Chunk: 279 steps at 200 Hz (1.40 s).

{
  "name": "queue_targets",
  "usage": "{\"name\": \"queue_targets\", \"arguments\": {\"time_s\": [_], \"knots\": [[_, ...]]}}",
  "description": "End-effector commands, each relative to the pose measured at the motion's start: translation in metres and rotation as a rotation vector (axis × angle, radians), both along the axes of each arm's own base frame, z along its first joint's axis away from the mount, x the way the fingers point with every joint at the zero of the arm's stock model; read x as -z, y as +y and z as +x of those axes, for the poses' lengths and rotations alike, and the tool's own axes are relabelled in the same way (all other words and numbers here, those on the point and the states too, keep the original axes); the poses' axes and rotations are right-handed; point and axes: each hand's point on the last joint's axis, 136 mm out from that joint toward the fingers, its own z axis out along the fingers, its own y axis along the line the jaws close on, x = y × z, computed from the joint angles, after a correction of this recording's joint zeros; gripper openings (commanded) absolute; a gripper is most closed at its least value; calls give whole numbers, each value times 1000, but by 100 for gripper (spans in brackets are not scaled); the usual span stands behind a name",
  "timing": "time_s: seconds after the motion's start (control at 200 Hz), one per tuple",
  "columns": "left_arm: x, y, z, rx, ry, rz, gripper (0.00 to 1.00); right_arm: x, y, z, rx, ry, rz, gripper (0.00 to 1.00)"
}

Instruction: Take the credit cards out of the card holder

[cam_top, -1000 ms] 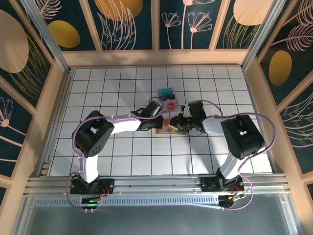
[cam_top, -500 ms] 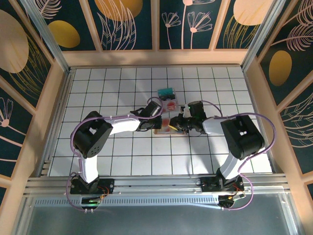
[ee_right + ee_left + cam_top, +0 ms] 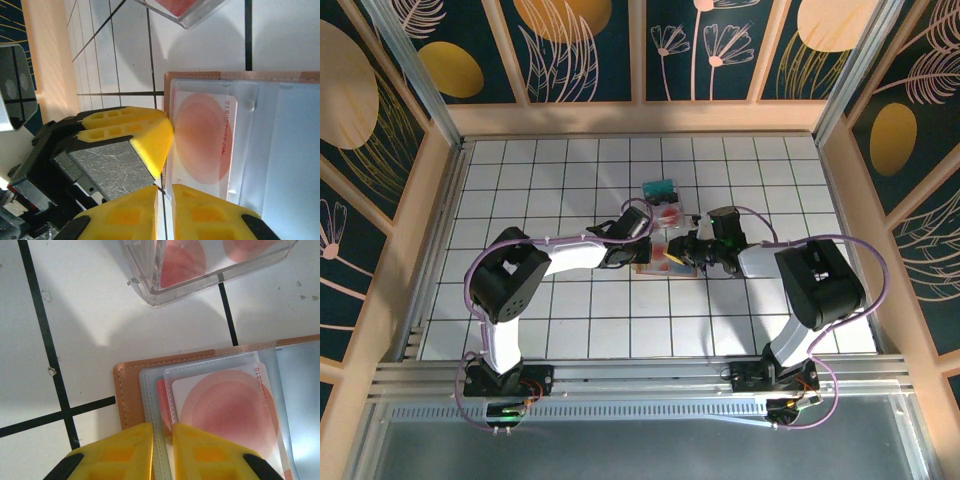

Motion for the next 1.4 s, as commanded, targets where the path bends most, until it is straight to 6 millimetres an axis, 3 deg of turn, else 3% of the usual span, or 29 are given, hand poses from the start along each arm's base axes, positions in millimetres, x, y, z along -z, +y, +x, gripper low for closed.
{"name": "queue_targets", "arguments": {"time_s": [0.0, 0.36, 0.706, 1.391], "knots": [[33, 20, -26, -4, 114, 97, 17, 0, -1, 1, 7, -2, 12, 18], [33, 18, -26, -11, 118, 76, 17, 22, -16, -5, 48, 50, -168, 25], [34, 16, -27, -9, 124, 65, 16, 31, 2, -9, 10, 72, -136, 28], [35, 16, -32, -1, 134, 53, 14, -1, 10, 8, 10, -3, -37, 20]]}}
